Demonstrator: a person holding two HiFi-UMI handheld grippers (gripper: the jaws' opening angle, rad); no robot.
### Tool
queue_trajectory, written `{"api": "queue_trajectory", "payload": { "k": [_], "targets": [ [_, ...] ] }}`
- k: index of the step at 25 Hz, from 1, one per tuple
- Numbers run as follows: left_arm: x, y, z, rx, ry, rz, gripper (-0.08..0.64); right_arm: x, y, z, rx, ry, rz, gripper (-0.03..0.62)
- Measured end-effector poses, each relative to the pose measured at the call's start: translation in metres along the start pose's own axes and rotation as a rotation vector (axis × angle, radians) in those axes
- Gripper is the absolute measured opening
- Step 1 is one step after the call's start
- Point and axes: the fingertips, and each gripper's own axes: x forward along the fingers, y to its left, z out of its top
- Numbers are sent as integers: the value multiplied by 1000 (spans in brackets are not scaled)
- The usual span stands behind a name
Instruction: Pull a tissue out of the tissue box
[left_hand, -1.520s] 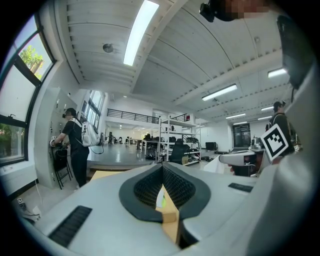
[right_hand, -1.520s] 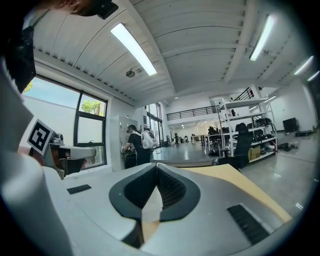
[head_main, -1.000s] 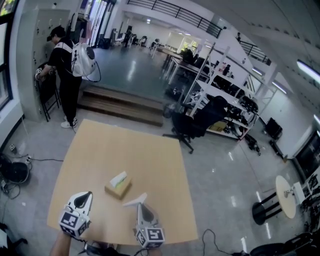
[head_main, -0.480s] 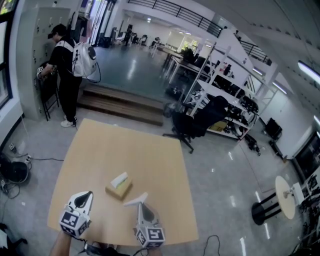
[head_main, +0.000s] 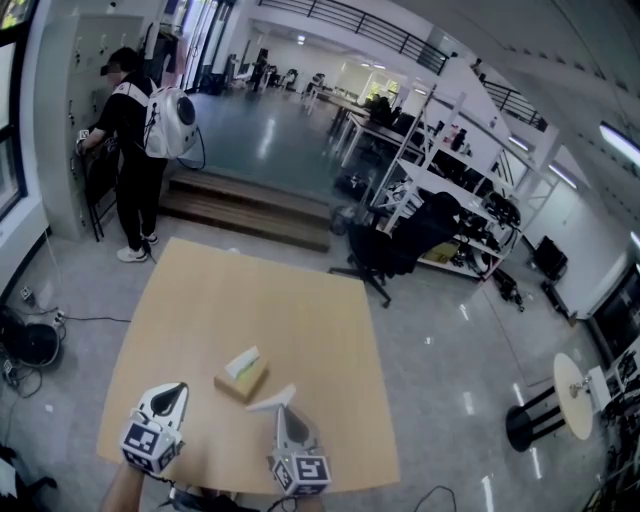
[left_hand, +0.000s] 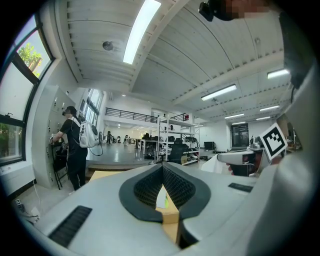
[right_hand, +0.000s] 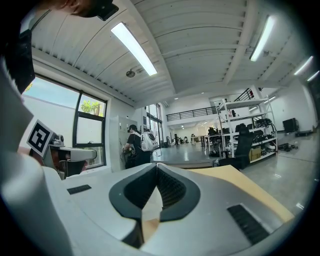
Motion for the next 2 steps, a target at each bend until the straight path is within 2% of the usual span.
{"api": "queue_trajectory", "payload": {
  "k": [2],
  "targets": [
    [0,2,-2,-2,1,1,8,3,1,0,-1,4,-2,2]
  ]
}}
